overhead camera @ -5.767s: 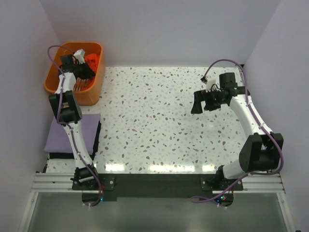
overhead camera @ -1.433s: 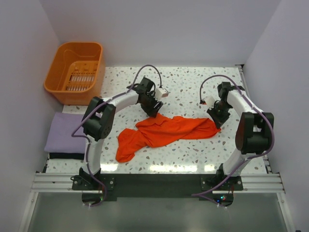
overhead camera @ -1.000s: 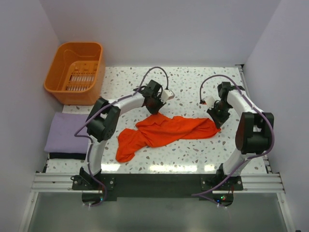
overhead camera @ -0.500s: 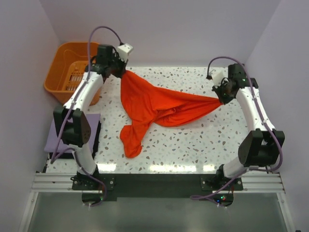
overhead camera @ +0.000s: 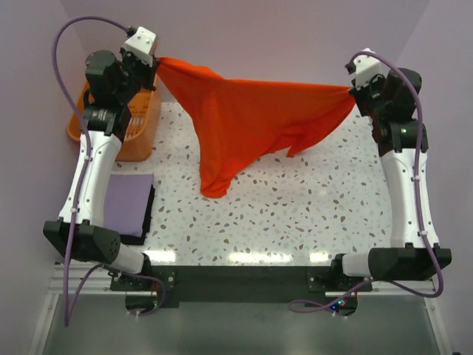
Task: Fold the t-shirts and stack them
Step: Flatten the tshirt out
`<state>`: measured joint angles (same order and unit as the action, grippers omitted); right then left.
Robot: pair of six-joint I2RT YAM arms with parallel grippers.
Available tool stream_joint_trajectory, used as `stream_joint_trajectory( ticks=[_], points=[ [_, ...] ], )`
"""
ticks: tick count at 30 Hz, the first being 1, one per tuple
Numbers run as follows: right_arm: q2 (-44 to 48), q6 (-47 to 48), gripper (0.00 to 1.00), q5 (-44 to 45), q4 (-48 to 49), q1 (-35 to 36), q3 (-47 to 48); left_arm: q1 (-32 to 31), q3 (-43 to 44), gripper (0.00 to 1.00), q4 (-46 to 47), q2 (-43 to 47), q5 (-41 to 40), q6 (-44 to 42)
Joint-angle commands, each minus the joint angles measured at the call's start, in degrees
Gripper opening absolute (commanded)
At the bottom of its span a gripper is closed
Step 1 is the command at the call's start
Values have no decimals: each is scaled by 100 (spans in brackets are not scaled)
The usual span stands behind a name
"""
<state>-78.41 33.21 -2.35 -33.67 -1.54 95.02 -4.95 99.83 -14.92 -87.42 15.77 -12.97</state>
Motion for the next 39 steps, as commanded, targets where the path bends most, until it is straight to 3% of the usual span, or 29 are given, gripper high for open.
stream_joint_trajectory(
  ticks=[1, 10, 18, 22, 27, 34, 39],
  points=[
    [554, -78, 0, 358, 835, -30, 289, 38, -227, 0, 920, 734, -302, -47],
    [2125, 141, 0, 867, 1425, -30, 43, 38, -1413, 0, 1852, 2946, -1040, -452],
    [3051, 502, 0, 1052, 1688, -39, -81, 38, -1388, 0, 2116, 3899, -1375, -785],
    [2788, 975, 0, 1070, 1829, -30, -10, 38, -792, 0, 1712, 3593, -1314, -1057],
    [2226, 1126, 0, 667, 1671, -30, -133, 38, -824, 0, 878, 3161, -884, -1497],
    [1830, 1485, 0, -291, 1310, -22, -1720, 21, -2080, 0, 410, 2477, 188, -2051],
    [1216, 1706, 0, -459, 1793, 92, -2926, -513, -2889, 0, 665, 1468, 120, -2218]
  ],
)
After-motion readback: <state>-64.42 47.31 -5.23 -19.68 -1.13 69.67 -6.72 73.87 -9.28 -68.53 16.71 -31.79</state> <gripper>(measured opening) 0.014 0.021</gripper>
